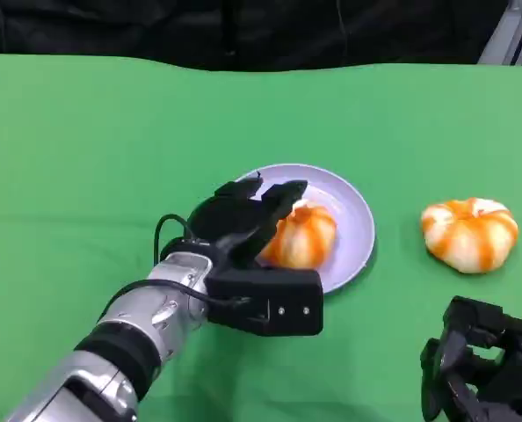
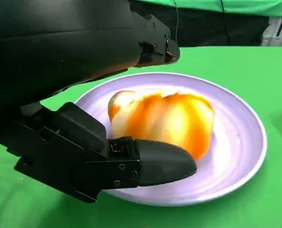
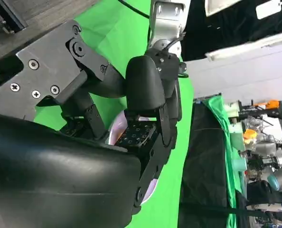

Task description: Grasp the bread from the table and place it into the plate.

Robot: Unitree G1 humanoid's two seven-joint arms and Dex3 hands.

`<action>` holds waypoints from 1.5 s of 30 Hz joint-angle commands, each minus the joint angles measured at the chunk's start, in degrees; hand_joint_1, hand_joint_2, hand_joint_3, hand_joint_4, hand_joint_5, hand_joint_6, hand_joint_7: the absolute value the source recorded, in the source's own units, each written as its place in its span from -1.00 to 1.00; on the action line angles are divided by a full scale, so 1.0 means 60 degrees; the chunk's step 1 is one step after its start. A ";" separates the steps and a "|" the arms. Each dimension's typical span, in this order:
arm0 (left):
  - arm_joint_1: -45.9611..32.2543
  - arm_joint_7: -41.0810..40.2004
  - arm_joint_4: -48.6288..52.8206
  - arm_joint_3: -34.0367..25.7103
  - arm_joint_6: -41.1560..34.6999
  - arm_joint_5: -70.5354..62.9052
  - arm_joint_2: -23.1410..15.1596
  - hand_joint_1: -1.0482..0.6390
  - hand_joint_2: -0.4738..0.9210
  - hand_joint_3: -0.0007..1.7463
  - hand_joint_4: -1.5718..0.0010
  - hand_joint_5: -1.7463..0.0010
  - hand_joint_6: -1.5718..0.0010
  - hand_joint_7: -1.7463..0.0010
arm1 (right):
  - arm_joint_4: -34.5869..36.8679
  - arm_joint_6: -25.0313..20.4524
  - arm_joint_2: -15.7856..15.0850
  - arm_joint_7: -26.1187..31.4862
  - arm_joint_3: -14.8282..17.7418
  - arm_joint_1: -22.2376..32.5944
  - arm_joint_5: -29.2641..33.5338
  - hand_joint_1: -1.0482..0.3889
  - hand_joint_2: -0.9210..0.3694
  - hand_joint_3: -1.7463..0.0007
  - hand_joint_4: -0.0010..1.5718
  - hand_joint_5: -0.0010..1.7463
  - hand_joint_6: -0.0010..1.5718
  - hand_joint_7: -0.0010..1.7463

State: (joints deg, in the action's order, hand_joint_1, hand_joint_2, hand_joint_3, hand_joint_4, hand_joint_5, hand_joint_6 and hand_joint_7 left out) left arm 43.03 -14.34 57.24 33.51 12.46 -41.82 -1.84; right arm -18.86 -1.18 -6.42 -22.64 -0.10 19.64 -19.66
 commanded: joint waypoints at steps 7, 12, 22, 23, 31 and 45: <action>-0.1644 0.1583 -0.3853 -0.0996 -0.0006 0.1089 -0.1357 -0.89 1.00 -0.36 1.00 1.00 0.88 0.97 | 0.0046 0.0147 -0.0058 -0.0001 0.0061 0.0016 -0.0025 0.22 -0.25 -0.43 0.11 0.97 0.08 0.67; -0.3445 0.2876 -0.7161 -0.2213 -0.0302 0.2705 -0.1907 -0.18 1.00 -0.66 0.72 0.91 0.44 0.90 | 0.0009 0.0048 -0.0016 0.0085 0.0006 -0.0006 -0.0034 0.23 -0.25 -0.43 0.11 0.97 0.08 0.67; -0.7843 0.6586 -1.1974 -0.5284 -0.2660 0.9627 -0.2905 0.33 0.54 0.36 -0.16 -0.64 -0.24 -0.27 | 0.0038 -0.0298 -0.0017 0.0329 -0.0026 -0.0231 -0.0040 0.24 -0.25 -0.42 0.11 0.97 0.08 0.69; -0.8344 0.6844 -1.2302 -0.5518 -0.2951 1.0057 -0.3074 0.33 0.52 0.41 -0.09 -0.81 -0.10 -0.52 | 0.0078 -0.0343 -0.0027 0.0334 -0.0005 -0.0279 -0.0058 0.23 -0.25 -0.42 0.11 0.98 0.08 0.69; -1.0426 0.7935 -1.2387 -0.6902 -0.3730 1.2448 -0.2950 0.29 0.57 0.38 -0.11 -1.00 0.09 -1.00 | 0.0604 -0.0253 -0.0196 0.0236 0.0204 -0.0657 0.0074 0.24 -0.19 -0.45 0.12 0.98 0.08 0.70; -1.0899 0.7928 -1.0917 -0.8449 -0.2241 1.2818 -0.1544 0.26 0.62 0.32 -0.07 -1.00 0.14 -1.00 | 0.1362 -0.0180 -0.0508 -0.0442 0.0886 -0.1050 -0.0281 0.24 -0.17 -0.45 0.12 0.99 0.06 0.72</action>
State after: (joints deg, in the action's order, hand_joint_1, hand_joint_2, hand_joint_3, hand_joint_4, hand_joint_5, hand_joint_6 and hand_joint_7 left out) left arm -22.80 33.95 -9.13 -16.96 -2.70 37.45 -11.01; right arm -10.77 -2.09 -8.66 -24.74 4.29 13.63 -20.47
